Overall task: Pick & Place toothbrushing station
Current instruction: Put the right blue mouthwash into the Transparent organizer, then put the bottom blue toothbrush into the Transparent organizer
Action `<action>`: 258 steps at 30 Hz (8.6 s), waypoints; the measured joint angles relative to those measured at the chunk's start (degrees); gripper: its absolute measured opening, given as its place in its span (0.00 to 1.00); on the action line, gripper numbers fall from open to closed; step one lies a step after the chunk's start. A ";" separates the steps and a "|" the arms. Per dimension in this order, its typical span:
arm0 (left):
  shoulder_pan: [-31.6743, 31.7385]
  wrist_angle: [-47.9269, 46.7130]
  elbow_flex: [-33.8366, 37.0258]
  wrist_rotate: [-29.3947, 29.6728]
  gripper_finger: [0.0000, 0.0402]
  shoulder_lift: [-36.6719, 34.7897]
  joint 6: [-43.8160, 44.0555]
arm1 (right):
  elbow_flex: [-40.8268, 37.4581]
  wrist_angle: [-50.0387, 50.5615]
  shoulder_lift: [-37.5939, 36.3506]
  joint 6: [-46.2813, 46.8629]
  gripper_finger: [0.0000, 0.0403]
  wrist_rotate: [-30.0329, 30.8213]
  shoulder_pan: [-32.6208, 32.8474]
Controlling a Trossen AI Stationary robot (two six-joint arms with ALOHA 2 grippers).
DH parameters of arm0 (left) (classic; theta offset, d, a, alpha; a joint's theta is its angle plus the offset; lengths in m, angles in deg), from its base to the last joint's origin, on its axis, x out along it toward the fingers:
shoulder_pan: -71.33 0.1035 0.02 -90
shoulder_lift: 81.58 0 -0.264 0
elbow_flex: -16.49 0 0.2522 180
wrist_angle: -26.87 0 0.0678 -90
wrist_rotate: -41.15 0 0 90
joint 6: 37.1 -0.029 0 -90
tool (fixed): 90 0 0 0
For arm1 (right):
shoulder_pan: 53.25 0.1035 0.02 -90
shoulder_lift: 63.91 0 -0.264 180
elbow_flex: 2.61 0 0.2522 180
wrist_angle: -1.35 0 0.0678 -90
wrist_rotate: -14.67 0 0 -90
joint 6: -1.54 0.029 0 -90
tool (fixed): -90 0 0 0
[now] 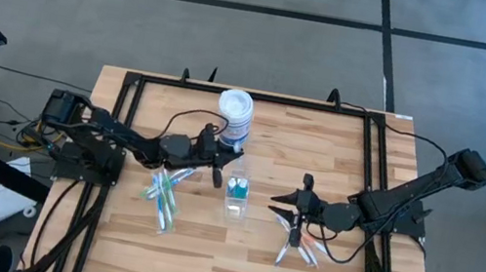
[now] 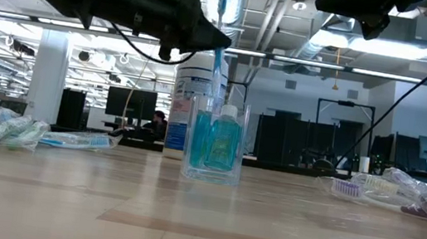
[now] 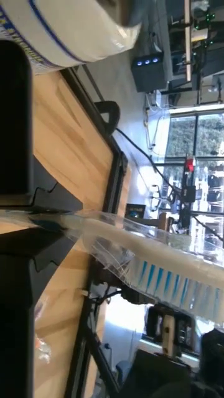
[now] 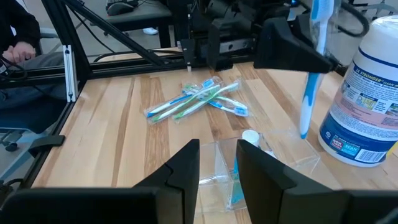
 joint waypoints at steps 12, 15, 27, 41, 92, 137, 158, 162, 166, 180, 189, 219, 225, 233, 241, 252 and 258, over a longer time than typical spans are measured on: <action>-0.24 -0.13 0.00 -0.10 0.05 0.41 0.17 | 0.00 0.02 0.00 0.00 0.24 0.00 0.00; -0.39 -0.17 0.00 -0.12 0.05 0.41 0.38 | 0.00 0.04 0.00 0.00 0.24 0.00 0.00; -0.39 -0.52 0.01 -0.32 0.05 3.79 2.97 | 0.00 0.41 0.02 0.00 0.24 0.00 0.00; -0.39 -0.05 0.00 -0.97 0.12 5.79 5.15 | -0.06 0.84 1.61 0.08 0.24 0.00 -0.02; -0.99 -0.42 -0.02 -1.85 0.31 2.11 4.58 | -0.02 0.87 1.46 0.00 0.24 0.02 -0.02; -17.12 -48.82 0.01 2.16 0.30 -31.05 18.02 | -0.02 0.83 1.46 0.02 0.24 0.02 0.00; -23.53 -71.07 0.02 -1.30 0.22 -32.20 47.40 | -0.02 0.85 1.46 0.02 0.24 0.00 -0.01; -24.02 -74.11 0.02 -3.89 0.20 -32.18 51.24 | -0.02 0.85 1.46 0.02 0.24 0.00 -0.02; -24.06 -74.91 0.02 -4.35 0.20 -32.18 54.37 | -0.02 0.87 1.46 0.00 0.24 0.00 0.00; -25.38 -86.63 0.02 -5.25 0.20 -32.18 70.62 | -0.02 2.84 1.49 -0.34 0.24 0.00 -0.02; -25.44 -95.19 0.02 -6.12 0.20 -31.54 77.44 | -0.02 2.84 1.49 -0.66 0.24 0.00 -0.15; -25.44 -95.39 6.51 -8.21 0.20 -31.61 84.01 | -0.02 2.82 1.49 -0.48 0.24 0.00 -0.11; -25.44 -95.05 6.51 -8.10 0.20 -31.61 84.01 | -0.02 2.82 1.49 -0.48 0.24 0.00 -0.11; -25.44 -94.86 6.51 -9.08 0.29 -31.61 84.21 | -0.02 2.82 1.49 -0.48 0.24 0.00 -0.11; -25.42 -94.39 6.51 -8.01 0.45 -31.61 84.40 | -0.02 2.82 1.49 -0.48 0.24 0.00 -0.11; -25.42 -92.20 9.42 -7.42 0.44 -31.63 87.25 | -0.02 2.82 1.49 -0.50 0.24 0.00 -0.11; -25.42 -88.39 11.13 -6.21 0.45 -31.63 87.18 | -0.02 2.80 1.49 -0.50 0.24 0.01 -0.11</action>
